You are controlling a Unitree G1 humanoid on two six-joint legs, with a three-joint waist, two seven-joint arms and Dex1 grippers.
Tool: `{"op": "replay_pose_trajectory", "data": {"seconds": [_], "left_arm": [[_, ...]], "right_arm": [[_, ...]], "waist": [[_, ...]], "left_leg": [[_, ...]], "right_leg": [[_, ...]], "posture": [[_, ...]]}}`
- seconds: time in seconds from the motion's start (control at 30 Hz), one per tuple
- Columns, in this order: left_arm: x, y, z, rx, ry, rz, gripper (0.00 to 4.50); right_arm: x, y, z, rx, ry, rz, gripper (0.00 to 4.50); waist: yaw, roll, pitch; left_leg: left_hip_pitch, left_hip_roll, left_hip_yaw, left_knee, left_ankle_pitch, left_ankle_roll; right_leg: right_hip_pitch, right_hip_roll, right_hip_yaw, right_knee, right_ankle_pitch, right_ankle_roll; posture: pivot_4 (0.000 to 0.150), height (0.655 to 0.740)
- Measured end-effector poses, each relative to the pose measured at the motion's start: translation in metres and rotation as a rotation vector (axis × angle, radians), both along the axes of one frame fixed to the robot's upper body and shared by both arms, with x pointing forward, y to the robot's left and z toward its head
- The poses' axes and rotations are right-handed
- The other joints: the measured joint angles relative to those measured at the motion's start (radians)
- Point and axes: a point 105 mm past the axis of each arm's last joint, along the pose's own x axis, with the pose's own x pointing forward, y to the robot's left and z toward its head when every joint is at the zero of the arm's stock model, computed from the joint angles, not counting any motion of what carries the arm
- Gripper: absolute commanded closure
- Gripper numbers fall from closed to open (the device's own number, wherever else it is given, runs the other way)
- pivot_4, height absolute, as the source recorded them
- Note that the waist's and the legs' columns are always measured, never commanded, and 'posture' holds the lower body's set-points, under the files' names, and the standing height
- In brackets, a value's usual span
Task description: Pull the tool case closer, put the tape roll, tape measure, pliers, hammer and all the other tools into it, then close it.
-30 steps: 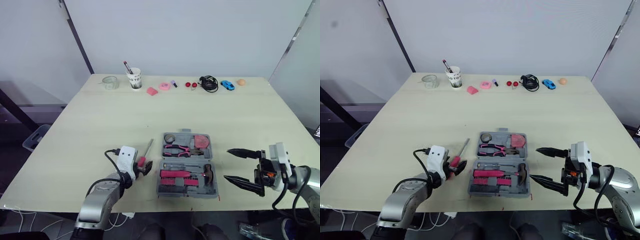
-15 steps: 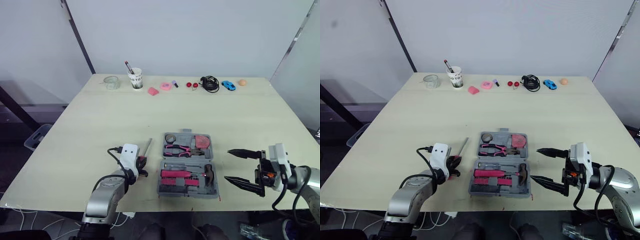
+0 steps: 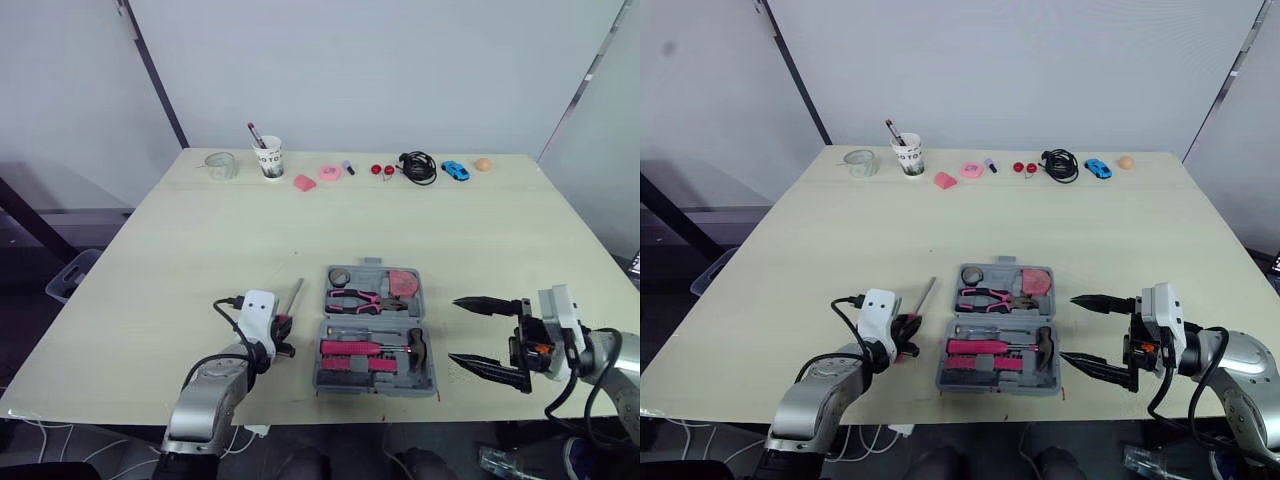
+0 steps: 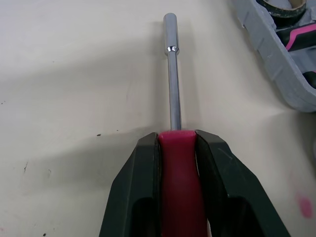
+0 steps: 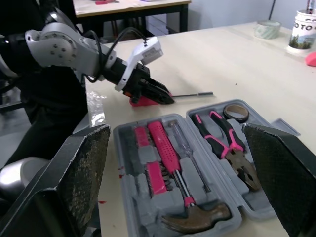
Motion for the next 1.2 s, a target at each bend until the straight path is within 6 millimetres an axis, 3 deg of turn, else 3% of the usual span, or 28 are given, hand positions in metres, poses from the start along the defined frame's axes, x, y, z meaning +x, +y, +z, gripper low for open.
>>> {"op": "replay_pose_trajectory", "data": {"seconds": [0.27, 0.43, 0.5, 0.57, 0.83, 1.03, 1.2], "left_arm": [[-0.001, 0.015, 0.008, 0.033, -0.001, -0.051, 3.91], [0.001, 0.038, 0.036, 0.125, -0.055, -0.172, 3.91], [0.001, 0.039, 0.05, 0.149, -0.077, -0.256, 3.91], [0.0, 0.031, 0.067, 0.163, -0.115, -0.37, 3.91], [-0.003, -0.007, 0.095, 0.196, -0.119, -0.743, 3.91], [-0.017, -0.047, 0.087, 0.189, -0.051, -1.026, 3.91], [-0.031, -0.068, 0.078, 0.187, 0.009, -1.174, 3.91]], "right_arm": [[-0.001, -0.001, -0.002, 0.007, 0.011, 0.016, 0.0], [-0.001, -0.006, -0.011, 0.001, 0.041, -0.011, 0.0], [-0.001, -0.007, -0.012, 0.001, 0.041, -0.015, 0.0], [-0.001, -0.007, -0.012, 0.001, 0.04, -0.017, 0.0], [0.001, -0.011, -0.015, 0.003, 0.047, -0.036, 0.0], [-0.002, -0.017, -0.017, -0.008, 0.056, -0.053, 0.0], [-0.002, -0.024, -0.013, -0.028, 0.043, -0.072, 0.0]], "waist": [[0.0, 0.0, 0.0], [0.001, 0.0, 0.001], [0.001, 0.0, 0.001], [0.001, 0.0, 0.001], [0.001, 0.0, 0.001], [0.001, 0.0, 0.001], [0.001, 0.0, 0.001]], "left_leg": [[0.0, 0.0, 0.0, 0.0, 0.0, 0.0], [0.0, 0.001, 0.0, 0.0, 0.0, 0.0], [-0.001, 0.001, 0.0, 0.0, 0.0, 0.0], [-0.001, 0.002, 0.001, 0.0, 0.0, 0.0], [-0.001, 0.0, 0.005, 0.0, 0.0, 0.0], [-0.001, 0.0, 0.005, 0.0, 0.0, 0.0], [-0.001, 0.0, 0.005, 0.0, 0.0, 0.0]], "right_leg": [[0.0, 0.0, 0.0, 0.0, -0.001, -0.002], [0.0, 0.0, -0.001, 0.0, -0.002, -0.003], [0.0, -0.001, -0.001, 0.0, -0.002, -0.003], [0.0, -0.002, -0.001, 0.0, -0.002, -0.003], [0.0, -0.001, -0.001, 0.0, -0.002, -0.002], [0.0, 0.001, -0.001, 0.0, -0.002, -0.002], [0.0, 0.001, -0.001, 0.0, -0.002, -0.002]], "posture": [[0.15, 0.74], [0.15, 0.74], [0.15, 0.74], [0.15, 0.74], [0.15, 0.74], [0.15, 0.74], [0.15, 0.74]]}}
